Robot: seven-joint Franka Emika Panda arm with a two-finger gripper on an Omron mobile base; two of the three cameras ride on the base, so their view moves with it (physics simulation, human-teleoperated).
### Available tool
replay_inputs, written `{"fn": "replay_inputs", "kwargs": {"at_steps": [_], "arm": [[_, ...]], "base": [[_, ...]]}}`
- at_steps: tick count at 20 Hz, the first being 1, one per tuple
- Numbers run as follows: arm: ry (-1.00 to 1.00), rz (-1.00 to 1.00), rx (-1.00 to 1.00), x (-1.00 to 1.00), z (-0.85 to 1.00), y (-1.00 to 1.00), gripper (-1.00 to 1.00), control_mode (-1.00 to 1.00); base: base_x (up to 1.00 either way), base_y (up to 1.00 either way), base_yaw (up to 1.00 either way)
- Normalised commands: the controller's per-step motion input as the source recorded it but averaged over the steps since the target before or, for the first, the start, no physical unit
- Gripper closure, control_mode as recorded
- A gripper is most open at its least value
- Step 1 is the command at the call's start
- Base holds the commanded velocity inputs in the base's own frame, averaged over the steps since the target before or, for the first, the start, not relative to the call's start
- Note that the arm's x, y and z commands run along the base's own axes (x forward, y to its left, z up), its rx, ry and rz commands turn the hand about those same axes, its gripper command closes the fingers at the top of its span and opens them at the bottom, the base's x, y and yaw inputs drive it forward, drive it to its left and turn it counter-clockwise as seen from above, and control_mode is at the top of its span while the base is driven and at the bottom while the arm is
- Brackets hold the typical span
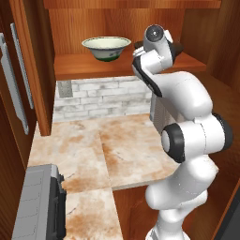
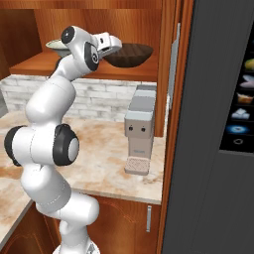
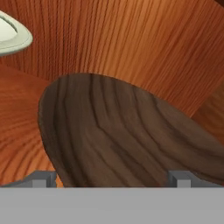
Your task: Move the bowls from the cabinet to the plates on the dining table.
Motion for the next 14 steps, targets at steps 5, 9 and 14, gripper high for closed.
{"fn": "replay_inputs", "kwargs": {"at_steps": [5,9,14], "arm": [[0.01,0.0,0.0,0.1,-0.16,-0.01,-1.0,-1.0],[0.0,0.0,0.0,0.0,-0.21,0.0,-1.0,-1.0],[0.0,0.0,0.01,0.0,-0.18,-0.01,-1.0,-1.0]], "base": [[0.0,0.0,0.0],[0.0,0.0,0.0],[0.0,0.0,0.0]]}}
